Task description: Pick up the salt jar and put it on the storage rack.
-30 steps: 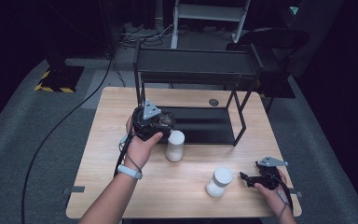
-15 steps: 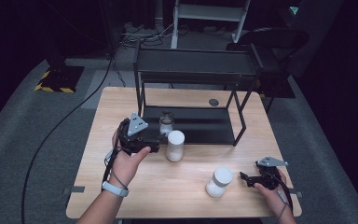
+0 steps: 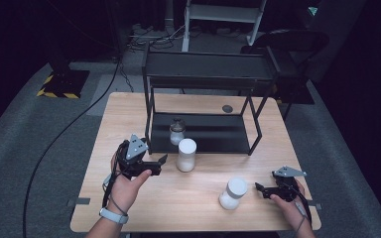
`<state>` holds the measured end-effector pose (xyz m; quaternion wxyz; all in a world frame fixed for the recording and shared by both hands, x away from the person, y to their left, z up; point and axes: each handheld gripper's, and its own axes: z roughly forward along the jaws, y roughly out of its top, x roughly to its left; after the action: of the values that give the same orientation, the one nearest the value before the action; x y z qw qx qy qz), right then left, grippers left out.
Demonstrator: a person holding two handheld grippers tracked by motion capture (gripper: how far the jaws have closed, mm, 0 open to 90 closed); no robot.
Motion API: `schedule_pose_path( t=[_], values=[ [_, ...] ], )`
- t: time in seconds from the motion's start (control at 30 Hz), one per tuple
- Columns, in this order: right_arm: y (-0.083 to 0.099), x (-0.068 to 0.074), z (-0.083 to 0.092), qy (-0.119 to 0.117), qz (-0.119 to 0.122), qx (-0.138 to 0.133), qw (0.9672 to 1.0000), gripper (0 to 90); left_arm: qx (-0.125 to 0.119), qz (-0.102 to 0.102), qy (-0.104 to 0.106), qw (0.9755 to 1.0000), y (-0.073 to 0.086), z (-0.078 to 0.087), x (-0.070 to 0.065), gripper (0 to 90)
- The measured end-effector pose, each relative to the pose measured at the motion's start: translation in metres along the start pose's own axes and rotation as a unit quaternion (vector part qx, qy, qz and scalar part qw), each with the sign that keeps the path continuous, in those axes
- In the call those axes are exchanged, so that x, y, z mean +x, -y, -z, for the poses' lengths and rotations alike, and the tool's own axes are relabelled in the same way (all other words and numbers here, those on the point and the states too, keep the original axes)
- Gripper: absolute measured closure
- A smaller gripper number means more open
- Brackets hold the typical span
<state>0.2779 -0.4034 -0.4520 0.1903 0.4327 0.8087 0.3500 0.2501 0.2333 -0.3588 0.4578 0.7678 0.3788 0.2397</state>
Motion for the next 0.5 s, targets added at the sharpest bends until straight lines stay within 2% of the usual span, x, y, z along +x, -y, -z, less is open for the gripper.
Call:
schedule_pose_path(
  t=[0.5],
  values=[
    [0.000, 0.000, 0.000, 0.000, 0.000, 0.000, 1.0000, 7.5, 0.023, 0.009, -0.004, 0.9997, 0.031, -0.005, -0.004, 10.3]
  ],
)
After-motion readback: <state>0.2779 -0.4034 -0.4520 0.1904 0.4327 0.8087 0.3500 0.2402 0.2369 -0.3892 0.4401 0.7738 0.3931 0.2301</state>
